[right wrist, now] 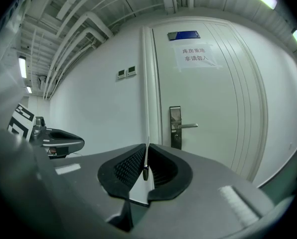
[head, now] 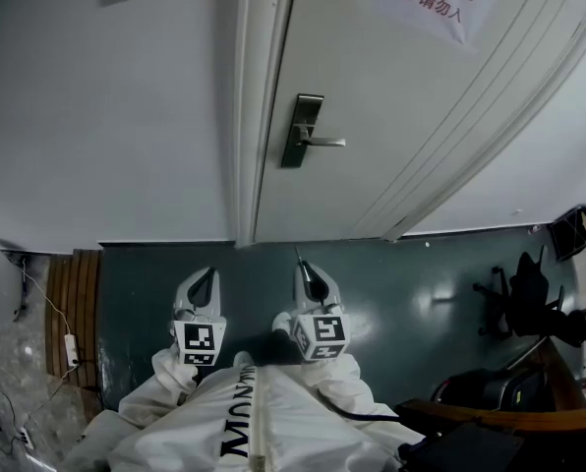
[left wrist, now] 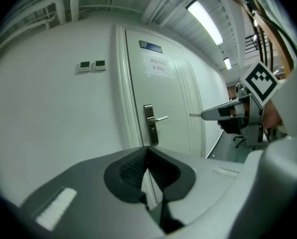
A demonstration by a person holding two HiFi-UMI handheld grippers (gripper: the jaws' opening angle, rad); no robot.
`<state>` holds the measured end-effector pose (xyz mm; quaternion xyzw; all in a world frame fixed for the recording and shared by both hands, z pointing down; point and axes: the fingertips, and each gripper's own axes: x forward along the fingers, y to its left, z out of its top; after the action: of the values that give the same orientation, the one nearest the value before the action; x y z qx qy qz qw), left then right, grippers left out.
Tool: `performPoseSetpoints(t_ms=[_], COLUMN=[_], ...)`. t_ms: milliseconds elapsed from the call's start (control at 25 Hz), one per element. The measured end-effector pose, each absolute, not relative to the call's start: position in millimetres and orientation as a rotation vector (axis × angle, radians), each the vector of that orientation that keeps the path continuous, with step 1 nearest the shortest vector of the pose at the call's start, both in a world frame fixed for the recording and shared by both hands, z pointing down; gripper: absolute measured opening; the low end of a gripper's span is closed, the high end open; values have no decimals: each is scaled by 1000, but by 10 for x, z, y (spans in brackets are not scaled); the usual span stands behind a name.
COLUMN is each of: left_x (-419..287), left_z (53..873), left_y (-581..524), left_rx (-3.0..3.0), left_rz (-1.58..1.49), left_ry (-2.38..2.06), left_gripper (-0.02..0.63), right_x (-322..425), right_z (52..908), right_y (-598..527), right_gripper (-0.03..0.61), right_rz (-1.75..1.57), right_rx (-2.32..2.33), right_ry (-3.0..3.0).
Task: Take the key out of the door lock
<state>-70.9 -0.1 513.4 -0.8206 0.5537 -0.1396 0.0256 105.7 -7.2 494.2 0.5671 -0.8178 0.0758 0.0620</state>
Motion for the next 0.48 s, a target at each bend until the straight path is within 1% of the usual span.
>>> performPoseSetpoints(t_ms=[480], left_x=[-486], left_z=[5087], left_y=[66], left_rx=[-2542], left_rz=[-435], left_ry=[1698], left_gripper=[0], right_x=[1268], right_z=[4901], right_y=[4], right_gripper=[15], right_rz=[227], right_rx=[1722], right_ry=[-2473])
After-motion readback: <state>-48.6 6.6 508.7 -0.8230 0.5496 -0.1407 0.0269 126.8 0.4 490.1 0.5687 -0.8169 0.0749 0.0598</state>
